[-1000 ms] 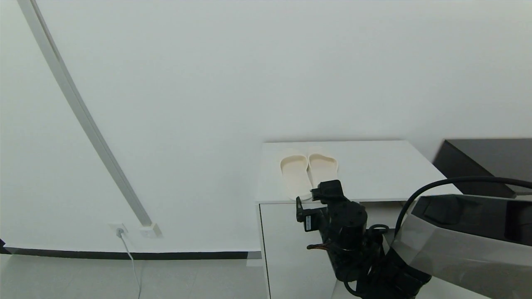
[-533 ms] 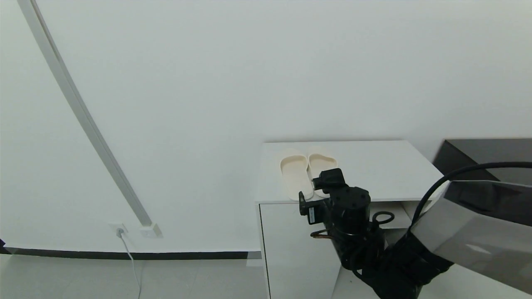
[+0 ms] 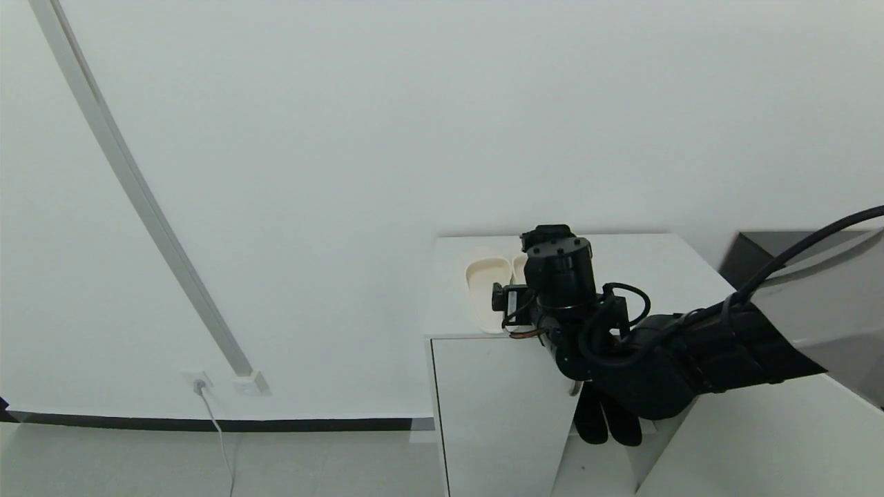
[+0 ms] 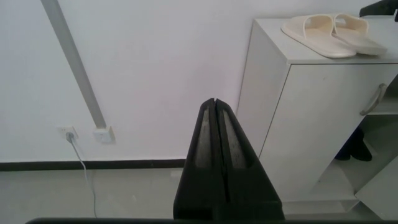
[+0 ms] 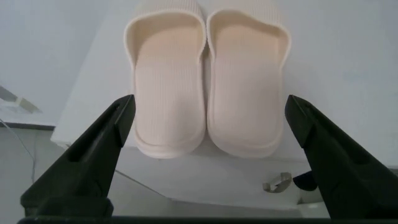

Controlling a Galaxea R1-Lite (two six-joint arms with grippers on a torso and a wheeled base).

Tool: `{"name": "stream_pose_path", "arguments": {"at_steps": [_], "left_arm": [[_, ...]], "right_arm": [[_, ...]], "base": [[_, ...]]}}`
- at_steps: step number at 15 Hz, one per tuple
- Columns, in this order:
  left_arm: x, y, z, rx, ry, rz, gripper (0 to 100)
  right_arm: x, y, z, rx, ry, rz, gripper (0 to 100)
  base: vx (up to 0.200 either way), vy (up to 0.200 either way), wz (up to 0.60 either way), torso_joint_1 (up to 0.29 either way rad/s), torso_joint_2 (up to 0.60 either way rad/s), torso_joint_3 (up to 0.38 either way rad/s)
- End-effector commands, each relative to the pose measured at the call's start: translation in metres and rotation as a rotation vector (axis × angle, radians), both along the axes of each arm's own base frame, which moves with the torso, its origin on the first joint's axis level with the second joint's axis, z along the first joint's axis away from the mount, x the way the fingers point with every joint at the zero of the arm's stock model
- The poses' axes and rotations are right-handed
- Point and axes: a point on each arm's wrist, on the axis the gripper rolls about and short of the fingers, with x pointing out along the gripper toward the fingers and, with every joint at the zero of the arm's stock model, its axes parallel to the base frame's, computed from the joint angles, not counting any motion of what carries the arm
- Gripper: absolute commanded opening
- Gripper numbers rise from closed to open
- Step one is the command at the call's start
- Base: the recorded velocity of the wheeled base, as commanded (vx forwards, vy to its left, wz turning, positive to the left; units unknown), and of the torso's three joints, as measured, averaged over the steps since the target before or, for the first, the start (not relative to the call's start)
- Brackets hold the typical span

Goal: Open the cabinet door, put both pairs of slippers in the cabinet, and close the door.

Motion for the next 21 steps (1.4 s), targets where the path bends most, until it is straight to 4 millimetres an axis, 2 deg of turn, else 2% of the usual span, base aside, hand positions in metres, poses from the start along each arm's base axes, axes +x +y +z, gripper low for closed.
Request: {"name": "stream_pose_path", "arguments": {"at_steps": [1, 2, 9, 13, 18, 21], "left_arm": [[0.000, 0.000, 0.000, -0.001, 0.001, -0.001, 0], [0.000, 0.000, 0.000, -0.001, 0.001, -0.001, 0], [0.000, 0.000, 0.000, -0.001, 0.001, -0.001, 0], [0.000, 0.000, 0.000, -0.004, 0.001, 0.001, 0], [0.000, 0.000, 0.000, -0.004, 0.001, -0.001, 0], [0.000, 0.000, 0.000, -0.004, 0.001, -0.001, 0]], "right_arm": [[0.001, 0.001, 0.002, 0.010, -0.005, -0.001, 100], [0.002, 0.002, -0.004, -0.001, 0.007, -0.001, 100], [0.001, 0.002, -0.030, -0.023, 0.065, -0.001, 100], [0.007, 0.008, -0.048, -0.019, 0.061, 0.028, 100], [0.037, 0.006, -0.061, -0.022, 0.053, 0.016, 100], [0.054, 0.004, -0.062, -0.008, 0.042, 0.040, 100]], "base": [[0.000, 0.000, 0.00, 0.000, 0.00, 0.000], [0.000, 0.000, 0.00, 0.000, 0.00, 0.000], [0.200, 0.000, 0.00, 0.003, 0.00, 0.002], [0.000, 0.000, 0.00, 0.000, 0.00, 0.000], [0.000, 0.000, 0.00, 0.000, 0.00, 0.000], [0.000, 0.000, 0.00, 0.000, 0.00, 0.000]]}}
